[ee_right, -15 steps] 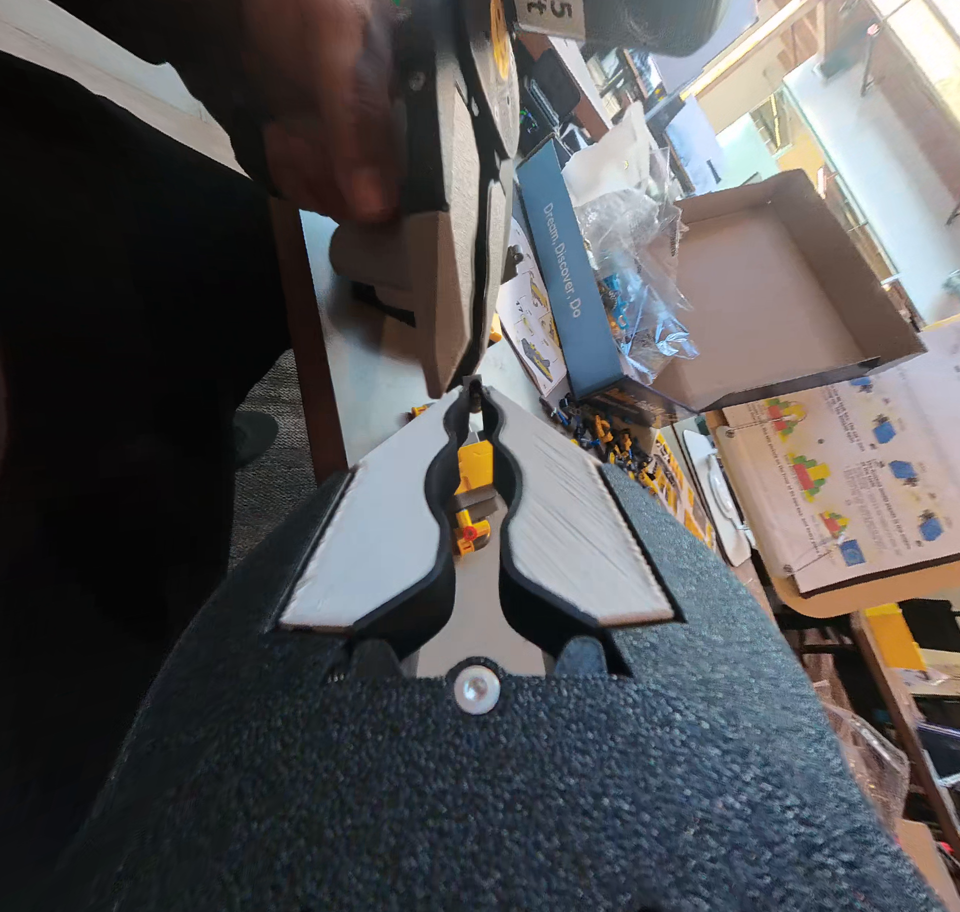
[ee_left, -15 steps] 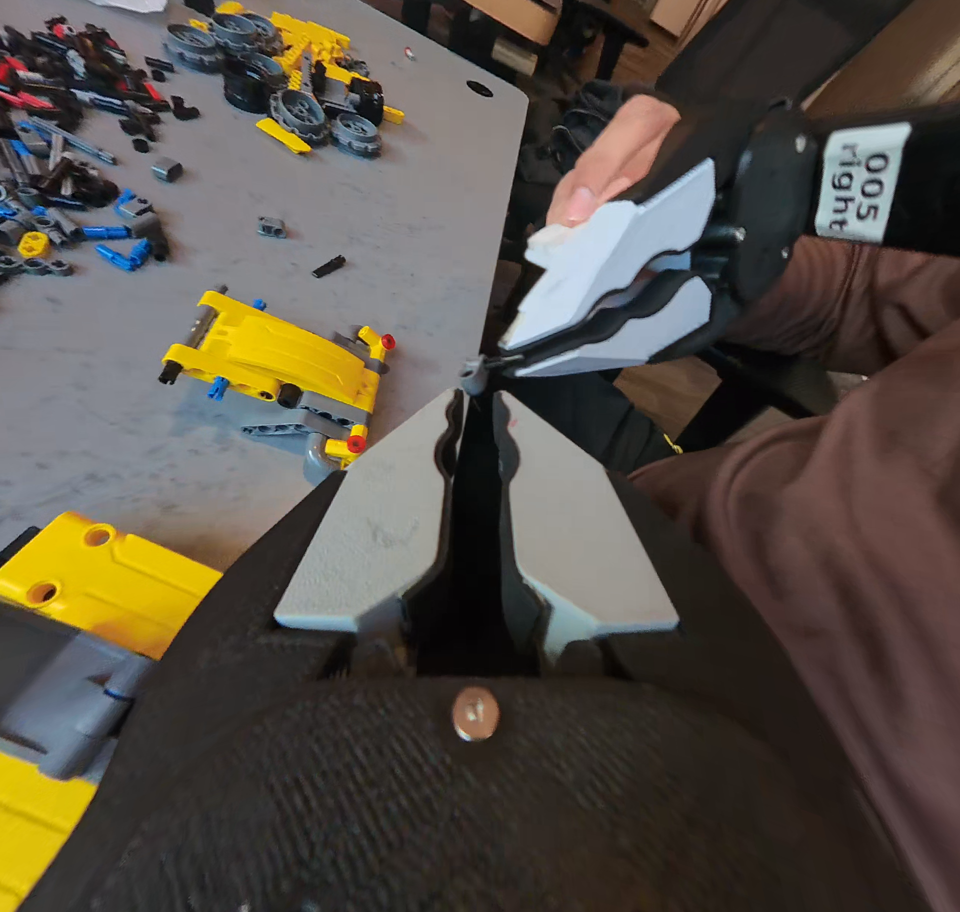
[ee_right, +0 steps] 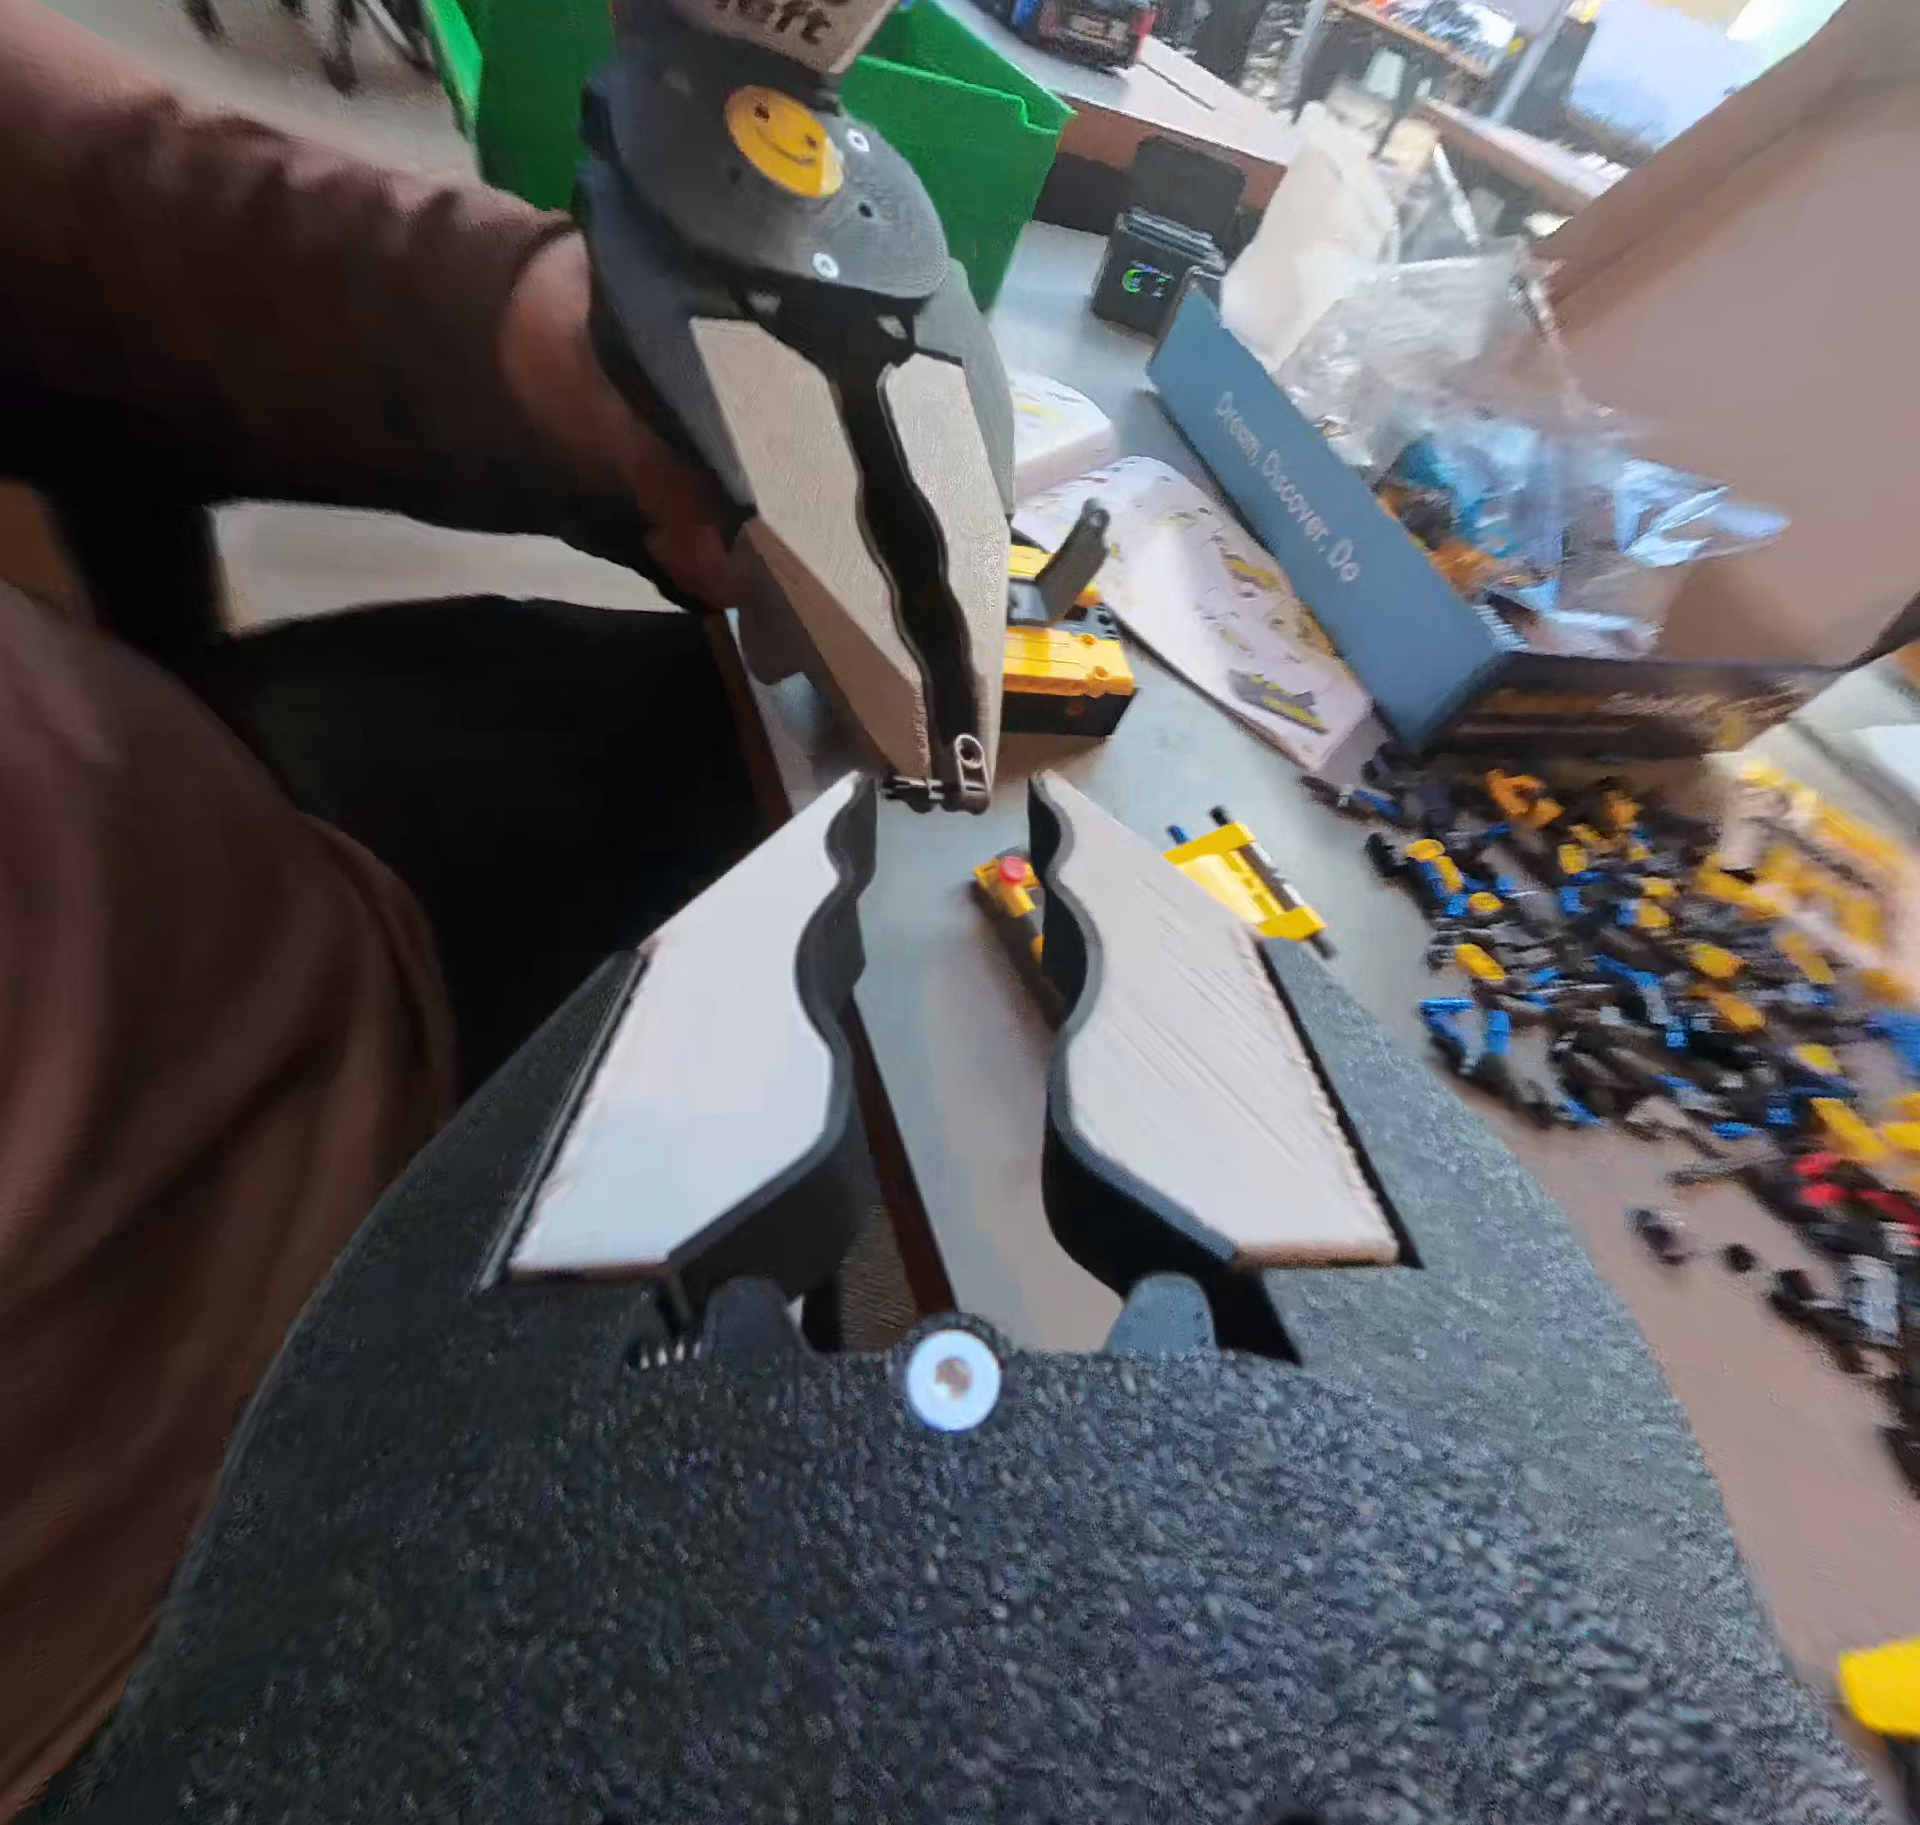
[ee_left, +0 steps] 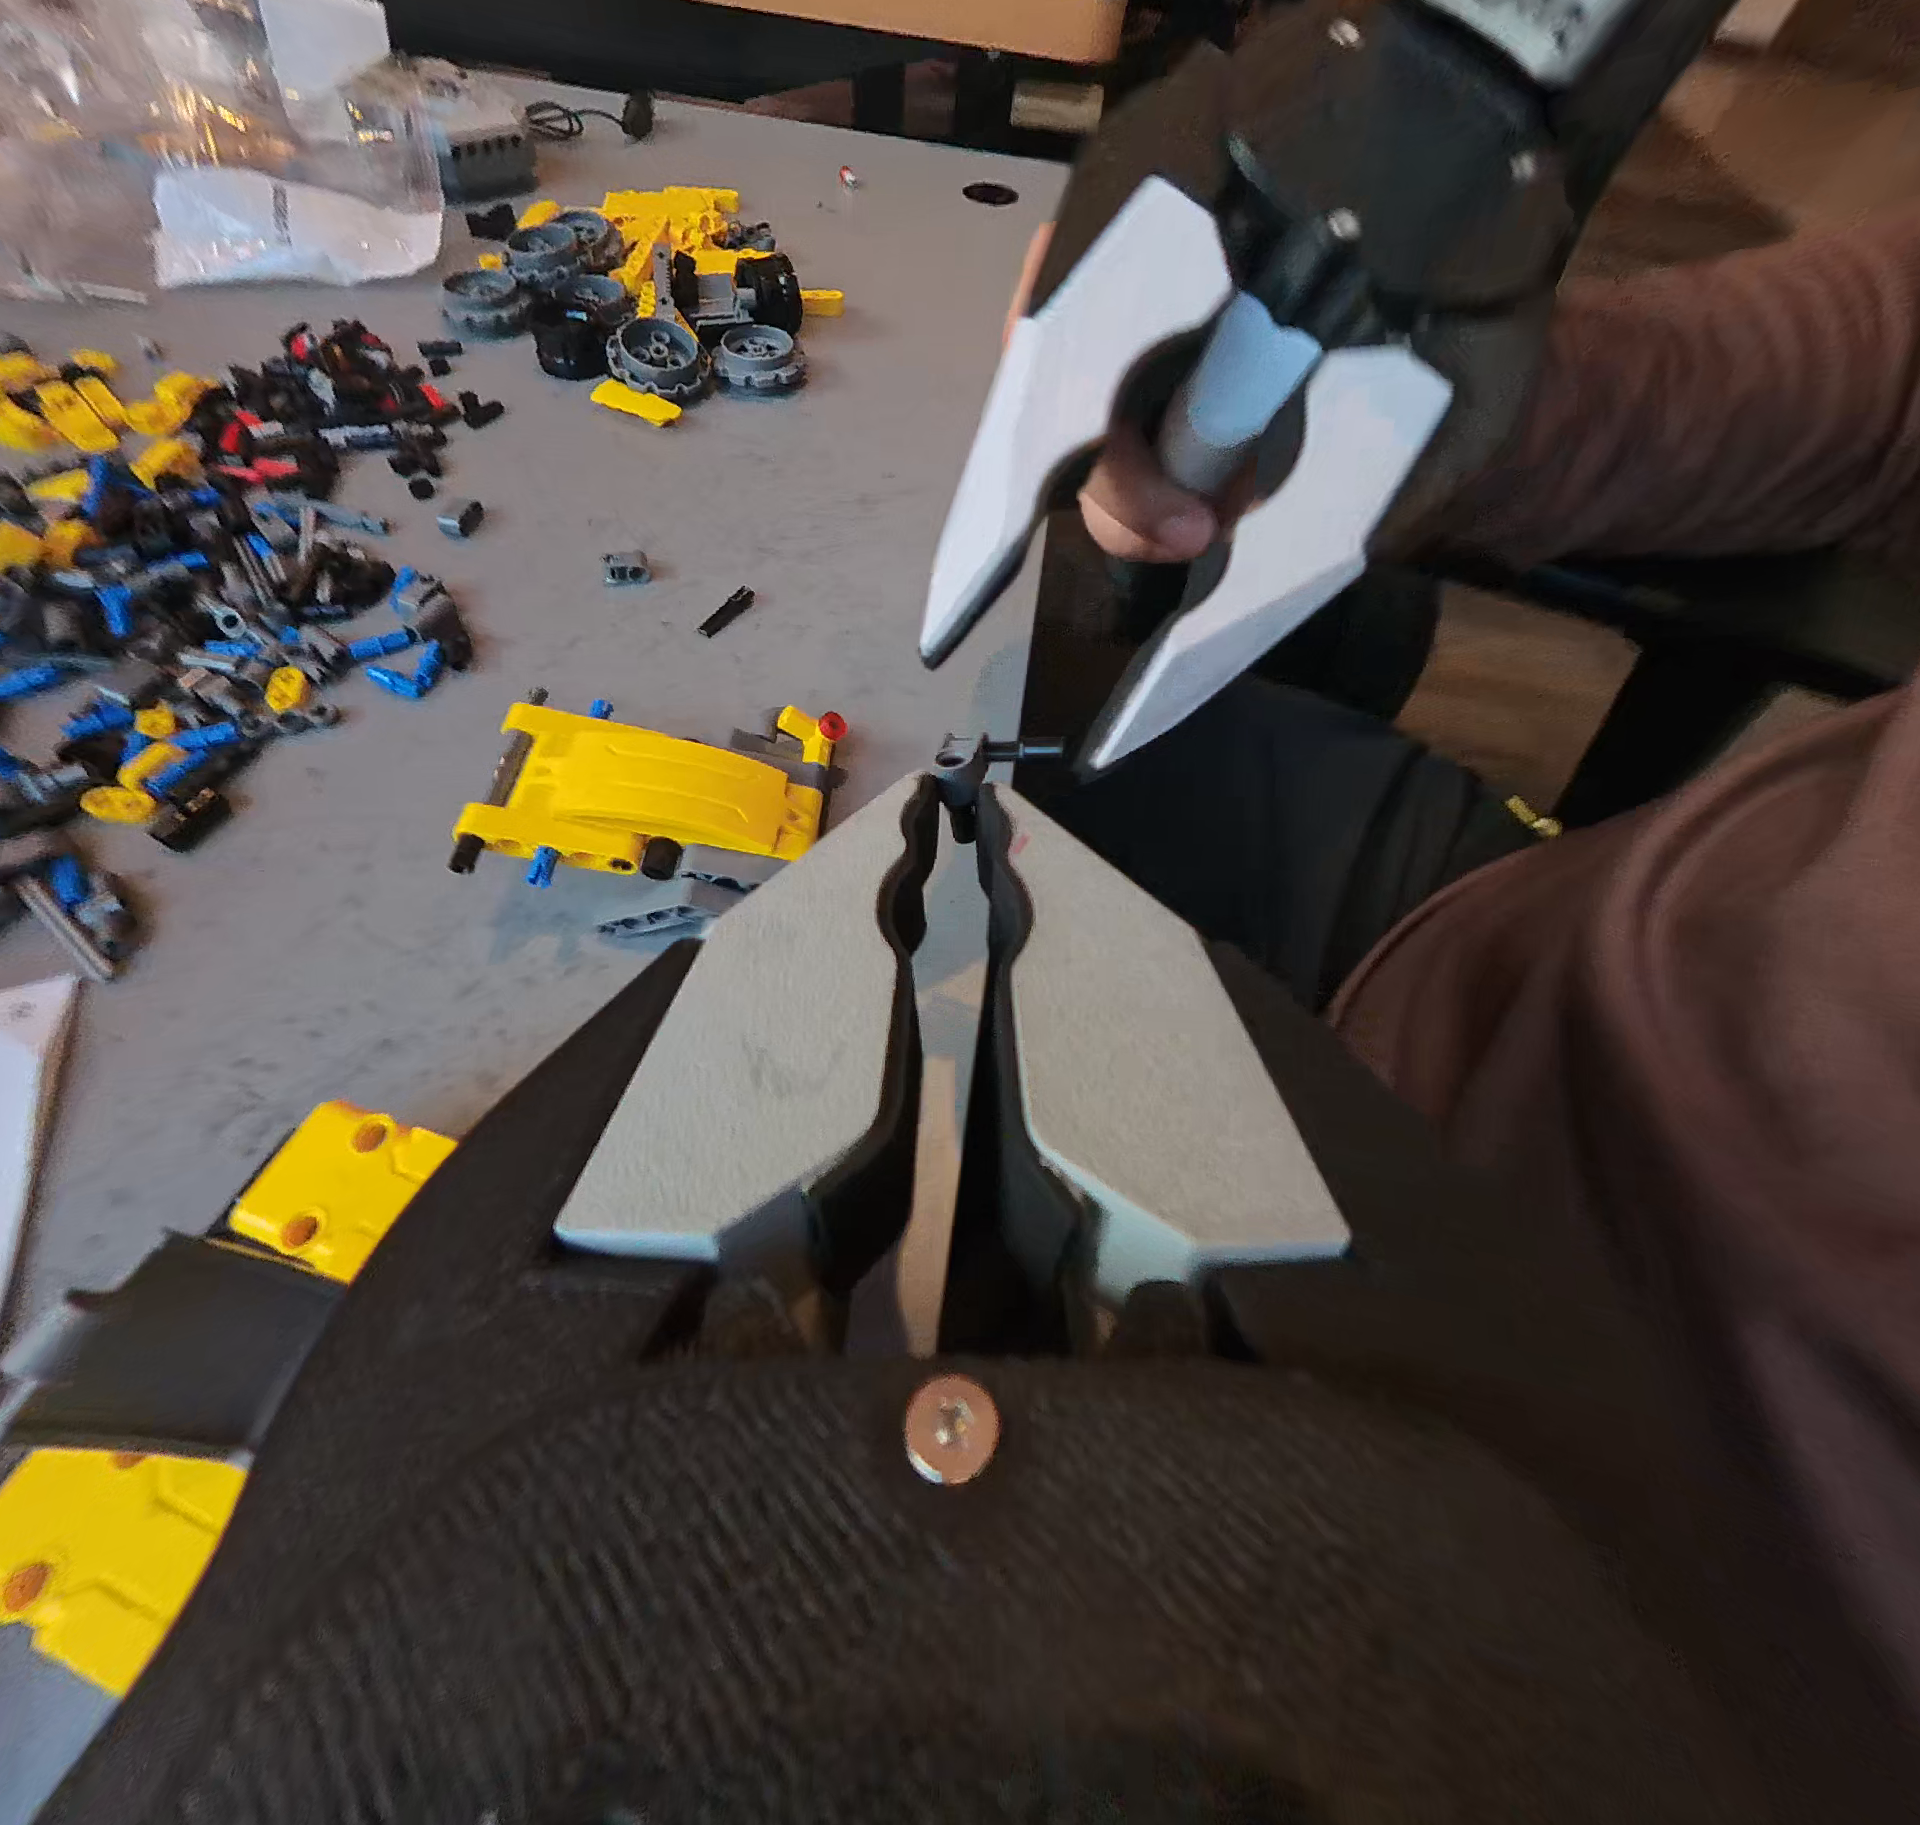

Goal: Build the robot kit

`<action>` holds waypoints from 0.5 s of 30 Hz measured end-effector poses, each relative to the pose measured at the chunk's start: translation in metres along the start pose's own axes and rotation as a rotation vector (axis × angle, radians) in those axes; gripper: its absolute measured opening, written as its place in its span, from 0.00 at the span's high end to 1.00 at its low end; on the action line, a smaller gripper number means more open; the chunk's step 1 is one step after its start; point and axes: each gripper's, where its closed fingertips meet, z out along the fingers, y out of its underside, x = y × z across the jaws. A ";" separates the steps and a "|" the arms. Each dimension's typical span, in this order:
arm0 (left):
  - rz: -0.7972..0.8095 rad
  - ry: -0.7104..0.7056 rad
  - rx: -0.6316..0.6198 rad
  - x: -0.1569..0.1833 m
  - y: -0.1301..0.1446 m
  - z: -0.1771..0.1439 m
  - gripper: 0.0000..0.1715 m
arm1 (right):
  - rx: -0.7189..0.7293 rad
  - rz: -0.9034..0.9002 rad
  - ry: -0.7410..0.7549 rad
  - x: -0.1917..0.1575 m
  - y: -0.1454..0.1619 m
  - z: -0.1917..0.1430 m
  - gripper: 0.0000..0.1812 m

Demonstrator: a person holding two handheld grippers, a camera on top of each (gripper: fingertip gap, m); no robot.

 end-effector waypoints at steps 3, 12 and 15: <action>0.162 -0.040 0.003 0.005 -0.003 0.000 0.97 | 0.015 0.048 -0.079 -0.007 -0.001 -0.003 0.86; 0.304 -0.066 0.005 0.012 -0.004 0.002 0.97 | -0.025 -0.039 -0.092 -0.015 0.002 -0.003 0.89; 0.322 -0.062 -0.010 0.014 -0.002 0.003 0.97 | -0.061 -0.069 -0.104 -0.018 0.005 -0.003 0.89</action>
